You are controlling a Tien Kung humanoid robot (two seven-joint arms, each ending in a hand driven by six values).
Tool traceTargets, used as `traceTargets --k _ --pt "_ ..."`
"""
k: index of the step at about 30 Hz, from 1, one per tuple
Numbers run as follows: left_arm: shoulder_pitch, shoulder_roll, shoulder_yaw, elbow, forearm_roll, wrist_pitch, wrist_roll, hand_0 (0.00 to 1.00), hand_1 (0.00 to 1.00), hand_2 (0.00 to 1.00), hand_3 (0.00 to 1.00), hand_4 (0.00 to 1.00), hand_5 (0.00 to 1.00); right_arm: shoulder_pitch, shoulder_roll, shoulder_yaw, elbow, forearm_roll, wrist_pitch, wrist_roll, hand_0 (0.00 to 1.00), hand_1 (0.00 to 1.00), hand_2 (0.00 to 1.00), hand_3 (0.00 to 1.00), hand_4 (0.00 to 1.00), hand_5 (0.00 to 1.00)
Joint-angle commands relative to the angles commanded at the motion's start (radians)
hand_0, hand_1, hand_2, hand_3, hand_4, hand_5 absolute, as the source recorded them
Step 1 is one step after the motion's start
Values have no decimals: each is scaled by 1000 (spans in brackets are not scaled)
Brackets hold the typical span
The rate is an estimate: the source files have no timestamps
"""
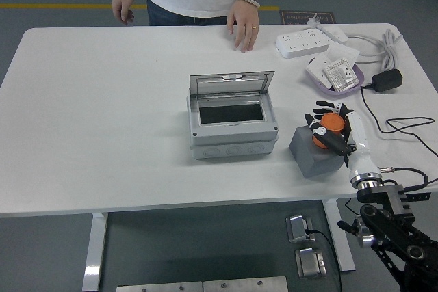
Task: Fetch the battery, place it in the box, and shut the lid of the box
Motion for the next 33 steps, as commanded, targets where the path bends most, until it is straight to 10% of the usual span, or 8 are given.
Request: traceTargets --k 14,15,26,27,32,33 --pt "-1 1 0 0 -2 2 -1 396 565 510 481 2 2 3 0 -9 -14 34 -2 12 472 579 584 639 778 252" --pt "-1 1 0 0 -3 2 -2 396 564 509 481 2 2 3 0 -9 -15 39 -2 13 530 543 498 570 528 163" --pt "1 3 0 0 -4 4 -2 397 564 512 481 2 2 5 -3 -19 -18 73 -10 16 443 454 424 422 396 73" --pt "1 4 0 0 -4 4 -2 396 563 511 480 2 2 5 -3 -20 -18 74 -11 16 346 330 325 289 138 29" --pt "1 4 1 0 -4 4 -3 396 563 511 480 2 2 6 -3 -24 -19 78 -14 15 346 330 325 289 138 29" --pt "1 4 0 0 -3 5 -3 397 563 511 481 2 2 7 -2 -25 -20 79 -15 15 311 283 283 249 5 2"
